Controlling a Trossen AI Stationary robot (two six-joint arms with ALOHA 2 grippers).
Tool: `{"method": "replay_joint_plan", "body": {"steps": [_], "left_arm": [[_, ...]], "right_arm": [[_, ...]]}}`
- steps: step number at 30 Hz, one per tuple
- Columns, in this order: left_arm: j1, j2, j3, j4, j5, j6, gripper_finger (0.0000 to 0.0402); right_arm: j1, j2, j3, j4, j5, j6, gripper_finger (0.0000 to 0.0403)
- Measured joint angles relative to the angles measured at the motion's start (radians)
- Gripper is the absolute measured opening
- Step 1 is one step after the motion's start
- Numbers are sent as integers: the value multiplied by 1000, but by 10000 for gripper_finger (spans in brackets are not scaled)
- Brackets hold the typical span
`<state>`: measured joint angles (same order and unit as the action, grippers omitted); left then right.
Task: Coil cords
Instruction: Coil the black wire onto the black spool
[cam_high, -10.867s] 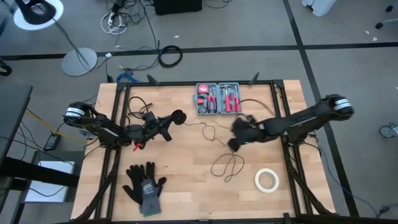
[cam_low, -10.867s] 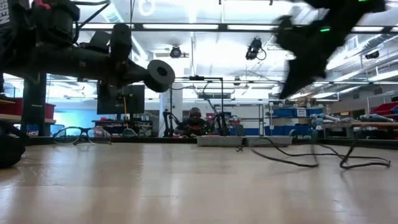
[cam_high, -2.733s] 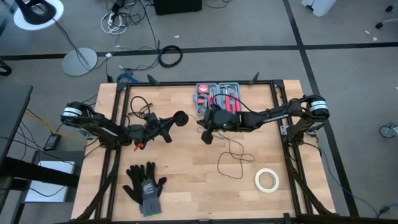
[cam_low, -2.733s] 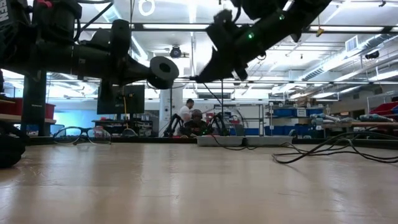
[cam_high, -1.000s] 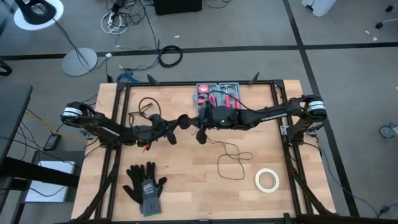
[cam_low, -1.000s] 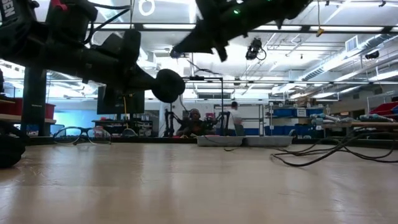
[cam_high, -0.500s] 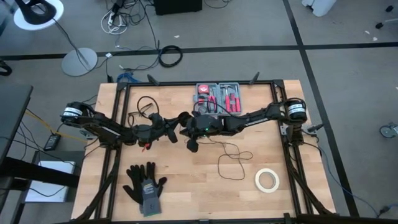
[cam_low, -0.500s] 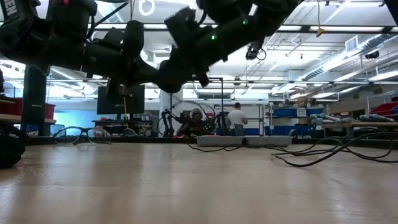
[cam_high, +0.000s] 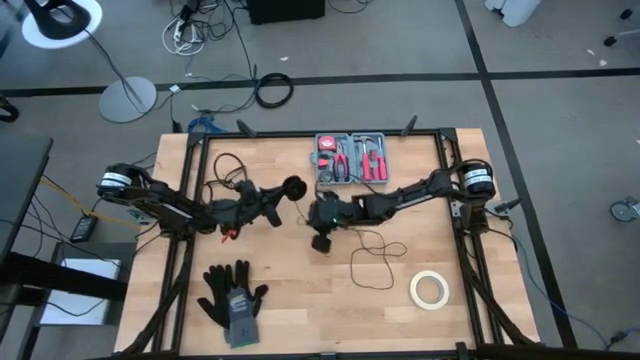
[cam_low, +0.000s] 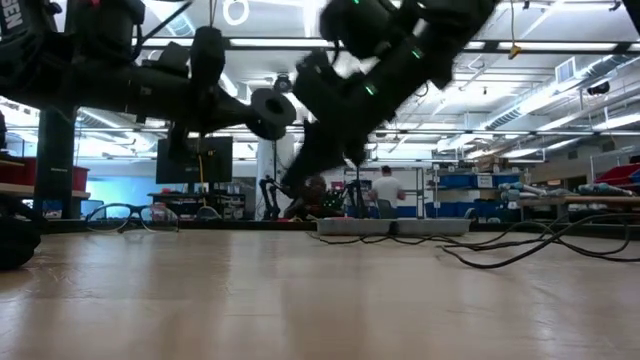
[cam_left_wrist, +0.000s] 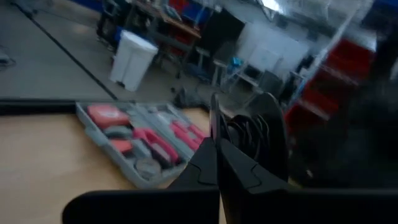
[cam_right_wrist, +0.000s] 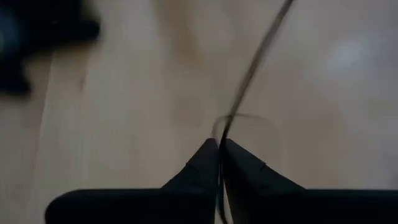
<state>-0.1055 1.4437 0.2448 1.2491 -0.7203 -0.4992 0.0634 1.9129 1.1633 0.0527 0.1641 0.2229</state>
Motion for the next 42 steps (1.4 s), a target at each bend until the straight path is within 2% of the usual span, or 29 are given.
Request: {"method": "replay_joint_plan", "body": {"steps": [10, 15, 18, 22, 28, 32, 34, 37, 42], "left_arm": [[-13, 2, -62, 78, -26, -3, 0], [-13, 1, -73, 95, -30, -3, 0], [-13, 2, -73, 103, -29, -2, 0], [-13, 2, -73, 103, -30, 0, 0], [-13, 2, -77, 102, -29, 0, 0], [-13, 2, -77, 104, -30, 0, 0], [-13, 2, -76, 107, -29, 0, 0], [-13, 2, -77, 113, -29, 2, 0], [-13, 2, -75, 119, -28, 2, 0]], "right_arm": [[-6, -82, -388, 413, -91, 219, 41], [-7, -231, -583, 408, -92, 348, 35], [-7, -362, -687, 398, -87, 410, 31], [-14, -556, -799, 234, -44, 487, 21], [-45, -853, -831, -241, -10, 610, 3], [-53, -982, -831, -354, 43, 645, 7], [-53, -1012, -831, -287, 66, 624, 13], [-51, -1000, -831, -89, 114, 534, 22], [-44, -842, -829, 377, 164, 289, 33]]}}
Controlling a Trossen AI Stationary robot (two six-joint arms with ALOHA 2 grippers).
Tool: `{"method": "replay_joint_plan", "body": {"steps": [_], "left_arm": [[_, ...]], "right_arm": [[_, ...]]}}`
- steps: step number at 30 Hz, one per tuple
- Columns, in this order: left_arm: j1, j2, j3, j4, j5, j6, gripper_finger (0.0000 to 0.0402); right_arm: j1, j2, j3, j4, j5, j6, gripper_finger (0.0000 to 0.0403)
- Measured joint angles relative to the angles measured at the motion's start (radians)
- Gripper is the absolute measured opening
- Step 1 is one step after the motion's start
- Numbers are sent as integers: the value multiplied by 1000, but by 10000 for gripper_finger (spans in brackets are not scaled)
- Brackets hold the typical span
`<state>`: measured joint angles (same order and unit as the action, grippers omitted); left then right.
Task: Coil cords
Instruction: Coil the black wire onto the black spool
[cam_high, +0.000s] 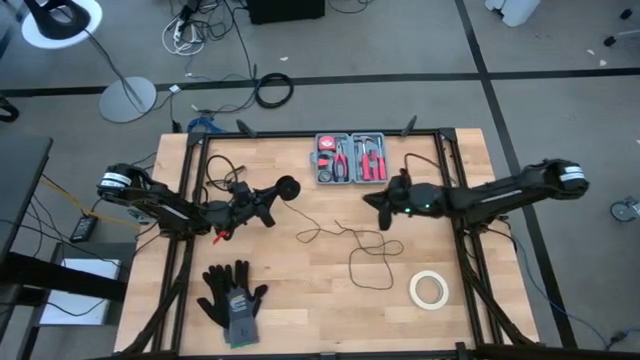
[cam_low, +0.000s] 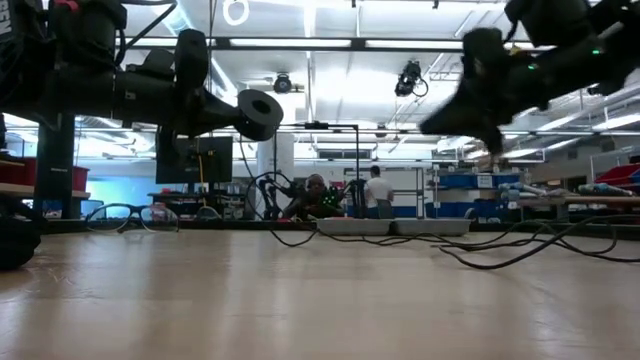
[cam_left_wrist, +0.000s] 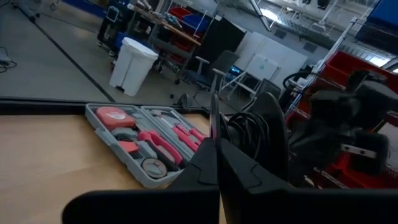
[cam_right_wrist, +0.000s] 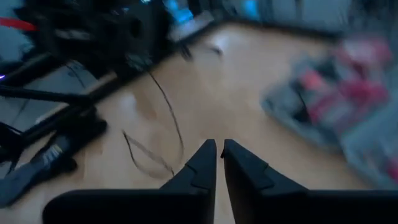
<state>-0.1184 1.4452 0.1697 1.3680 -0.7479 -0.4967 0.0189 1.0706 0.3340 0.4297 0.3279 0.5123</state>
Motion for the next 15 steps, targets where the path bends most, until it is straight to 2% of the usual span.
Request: {"method": "replay_joint_plan", "body": {"steps": [3, 6, 8, 15], "left_arm": [[0, 0, -1, 3, 0, 0, 0], [0, 0, -1, 2, 0, 1, 0], [0, 0, -1, 2, 0, 1, 0], [0, 0, 0, 11, 0, 22, 0]], "right_arm": [[0, 151, 5, 244, -9, -114, 38], [0, 316, 36, 387, -15, -129, 41], [0, 425, 79, 413, -24, -116, 44], [0, 749, 306, 413, -178, -148, 72]]}}
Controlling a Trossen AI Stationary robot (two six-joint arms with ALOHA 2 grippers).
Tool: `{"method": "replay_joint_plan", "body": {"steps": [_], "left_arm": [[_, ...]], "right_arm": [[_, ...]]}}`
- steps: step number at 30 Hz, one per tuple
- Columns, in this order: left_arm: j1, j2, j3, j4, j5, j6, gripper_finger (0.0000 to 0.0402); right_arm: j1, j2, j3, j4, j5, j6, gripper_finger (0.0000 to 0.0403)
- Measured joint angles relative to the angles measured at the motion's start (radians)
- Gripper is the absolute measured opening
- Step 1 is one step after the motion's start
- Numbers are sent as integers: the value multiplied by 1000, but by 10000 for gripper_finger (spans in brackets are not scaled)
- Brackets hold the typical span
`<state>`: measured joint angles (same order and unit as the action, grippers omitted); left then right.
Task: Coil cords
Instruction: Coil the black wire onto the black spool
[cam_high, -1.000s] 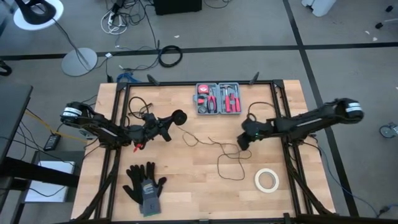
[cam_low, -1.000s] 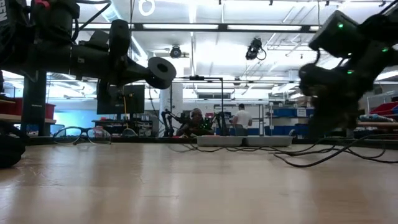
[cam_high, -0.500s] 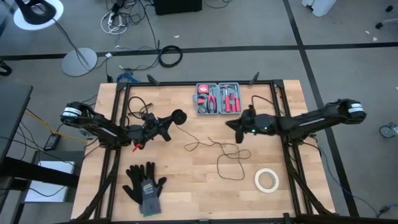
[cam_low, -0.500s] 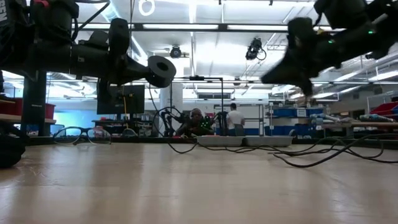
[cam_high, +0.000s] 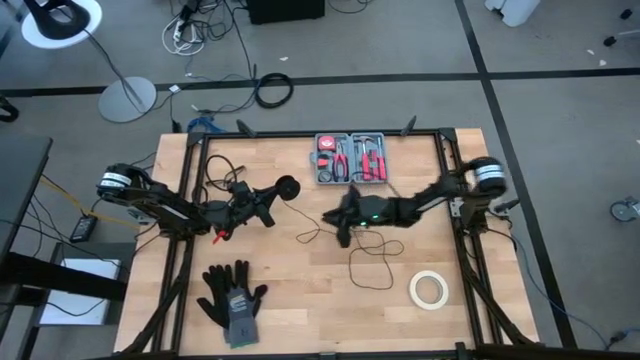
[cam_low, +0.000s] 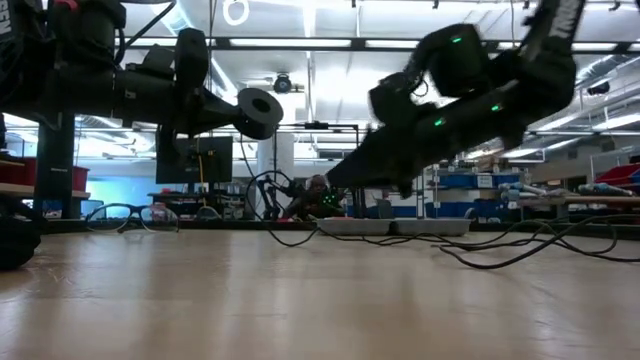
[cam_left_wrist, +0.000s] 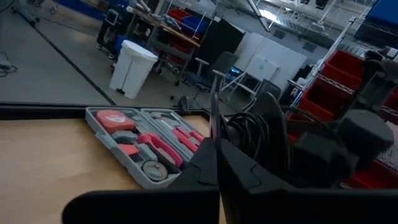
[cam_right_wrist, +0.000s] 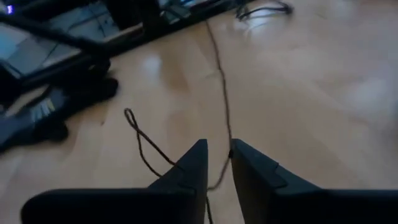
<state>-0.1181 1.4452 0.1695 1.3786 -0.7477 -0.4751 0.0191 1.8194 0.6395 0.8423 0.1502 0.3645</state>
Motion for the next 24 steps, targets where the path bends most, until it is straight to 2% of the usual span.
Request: {"method": "replay_joint_plan", "body": {"steps": [8, 14, 16, 20, 24], "left_arm": [[0, 0, -2, 16, 1, 0, 0], [0, 0, -2, 16, 9, 0, 0], [0, 0, -2, 17, 9, 0, 0], [0, 0, -4, 16, 10, 0, 0], [0, 0, -8, 14, 16, -1, 0]], "right_arm": [[-26, 184, 176, -2, -26, -67, 109], [-30, 254, 231, -22, -35, -71, 110], [-30, 257, 235, -40, -47, -71, 94], [-27, 248, 233, -68, -49, -75, 16], [-28, 210, 233, -119, -33, -55, 5]]}}
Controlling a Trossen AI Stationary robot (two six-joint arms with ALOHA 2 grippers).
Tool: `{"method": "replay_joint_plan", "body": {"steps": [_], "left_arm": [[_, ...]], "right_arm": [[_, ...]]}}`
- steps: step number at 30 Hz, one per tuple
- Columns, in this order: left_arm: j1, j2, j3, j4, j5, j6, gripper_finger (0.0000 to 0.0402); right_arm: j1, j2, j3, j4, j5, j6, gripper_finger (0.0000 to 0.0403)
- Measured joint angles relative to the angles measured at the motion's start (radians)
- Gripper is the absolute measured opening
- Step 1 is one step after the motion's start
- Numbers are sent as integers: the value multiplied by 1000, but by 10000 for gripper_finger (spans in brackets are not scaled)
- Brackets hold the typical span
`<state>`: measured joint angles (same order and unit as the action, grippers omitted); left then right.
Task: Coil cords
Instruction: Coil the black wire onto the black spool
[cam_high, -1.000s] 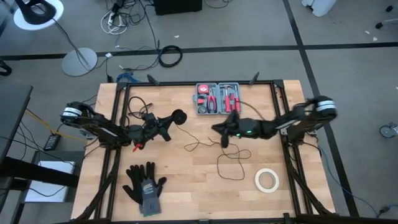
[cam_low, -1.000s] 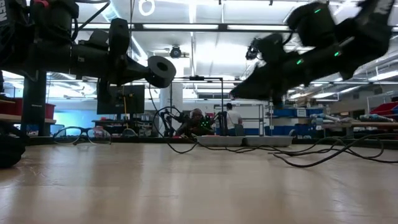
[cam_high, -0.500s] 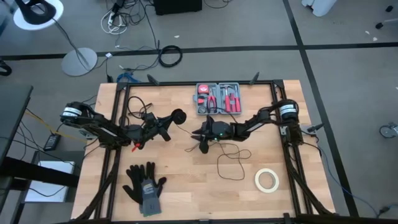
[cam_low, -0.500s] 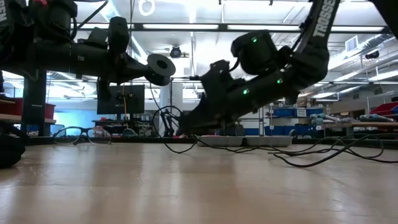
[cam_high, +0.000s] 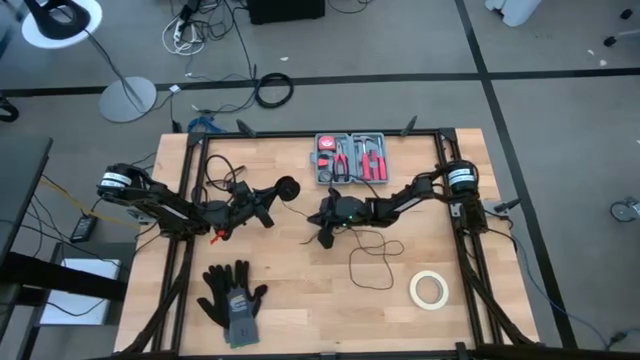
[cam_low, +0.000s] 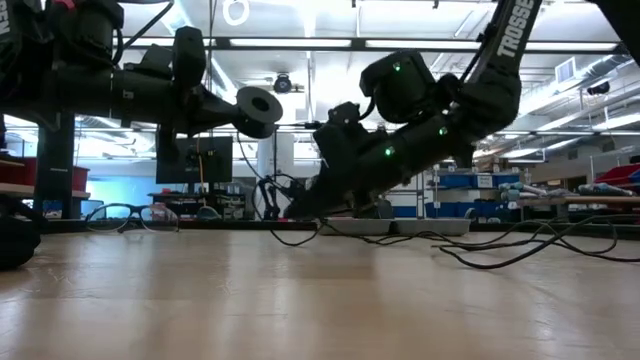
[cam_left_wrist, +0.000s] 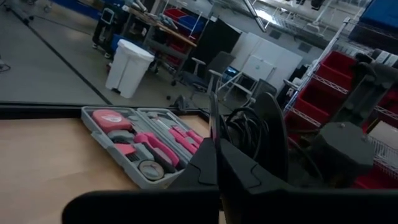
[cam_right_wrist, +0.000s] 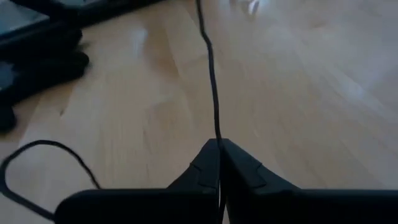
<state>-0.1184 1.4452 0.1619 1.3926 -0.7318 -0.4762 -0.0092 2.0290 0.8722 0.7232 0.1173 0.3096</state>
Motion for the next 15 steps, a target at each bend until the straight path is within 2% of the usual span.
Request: {"method": "replay_joint_plan", "body": {"steps": [5, 10, 15], "left_arm": [[0, 0, -2, -22, 28, 0, 0], [0, 0, -2, -85, 38, -7, 0], [0, 0, -2, -118, 38, -11, 0]], "right_arm": [[-38, -94, -1, -206, 10, 50, 3], [-76, -251, -1, -410, 13, 45, 2], [-104, -407, 0, -472, 22, 3, 1]]}}
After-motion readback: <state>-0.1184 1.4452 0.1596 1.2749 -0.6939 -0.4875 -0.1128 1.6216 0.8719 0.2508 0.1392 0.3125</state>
